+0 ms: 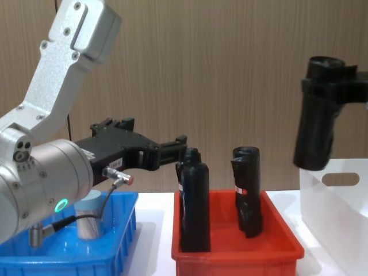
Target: Pick the cotton swabs from the blue box and place them into the white box.
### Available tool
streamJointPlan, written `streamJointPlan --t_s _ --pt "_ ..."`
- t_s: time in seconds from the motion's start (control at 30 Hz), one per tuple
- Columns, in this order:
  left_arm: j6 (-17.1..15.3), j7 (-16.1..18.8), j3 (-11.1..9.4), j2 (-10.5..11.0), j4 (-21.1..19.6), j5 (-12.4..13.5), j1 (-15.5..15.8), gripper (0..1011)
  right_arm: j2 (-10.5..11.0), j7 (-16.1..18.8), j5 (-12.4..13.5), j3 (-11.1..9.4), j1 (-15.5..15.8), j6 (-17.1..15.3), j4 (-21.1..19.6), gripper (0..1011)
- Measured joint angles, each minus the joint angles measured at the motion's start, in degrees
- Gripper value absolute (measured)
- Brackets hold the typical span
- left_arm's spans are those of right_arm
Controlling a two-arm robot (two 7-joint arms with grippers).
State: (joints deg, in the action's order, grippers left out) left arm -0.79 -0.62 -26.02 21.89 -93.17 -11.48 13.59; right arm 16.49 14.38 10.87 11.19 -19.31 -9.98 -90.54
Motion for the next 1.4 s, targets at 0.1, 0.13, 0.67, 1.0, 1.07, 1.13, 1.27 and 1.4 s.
streamJointPlan --t_s 0.1,0.13,0.67,1.0,1.07,1.13,1.27,1.4 --pt "0.0 0.0 0.0 0.0 0.0 0.0 0.0 1004 0.23 -0.99 -0.56 -0.52 -0.82 0.33 1.08 515" --pt "0.0 0.0 0.0 0.0 0.0 0.0 0.0 1004 0.29 -1.2 -0.76 -0.67 -1.1 0.41 1.51 515" --pt "0.0 0.0 0.0 0.0 0.0 0.0 0.0 1004 0.43 -3.6 -4.29 -1.99 -5.67 2.68 12.04 515" --pt "0.0 0.0 0.0 0.0 0.0 0.0 0.0 1004 -0.16 -4.34 -4.18 -2.26 -8.09 4.21 19.63 515" --pt "0.0 0.0 0.0 0.0 0.0 0.0 0.0 1004 -0.26 -4.44 -3.99 -2.31 -8.41 4.46 20.97 515" --pt "0.0 0.0 0.0 0.0 0.0 0.0 0.0 1004 -0.42 -4.73 -3.79 -2.37 -8.94 4.92 22.77 515" --pt "0.0 0.0 0.0 0.0 0.0 0.0 0.0 1004 -0.66 -5.17 -3.43 -2.44 -9.68 5.6 25.39 518" --pt "0.0 0.0 0.0 0.0 0.0 0.0 0.0 1004 -0.93 -5.61 -3.05 -2.51 -10.49 6.28 28.1 634"
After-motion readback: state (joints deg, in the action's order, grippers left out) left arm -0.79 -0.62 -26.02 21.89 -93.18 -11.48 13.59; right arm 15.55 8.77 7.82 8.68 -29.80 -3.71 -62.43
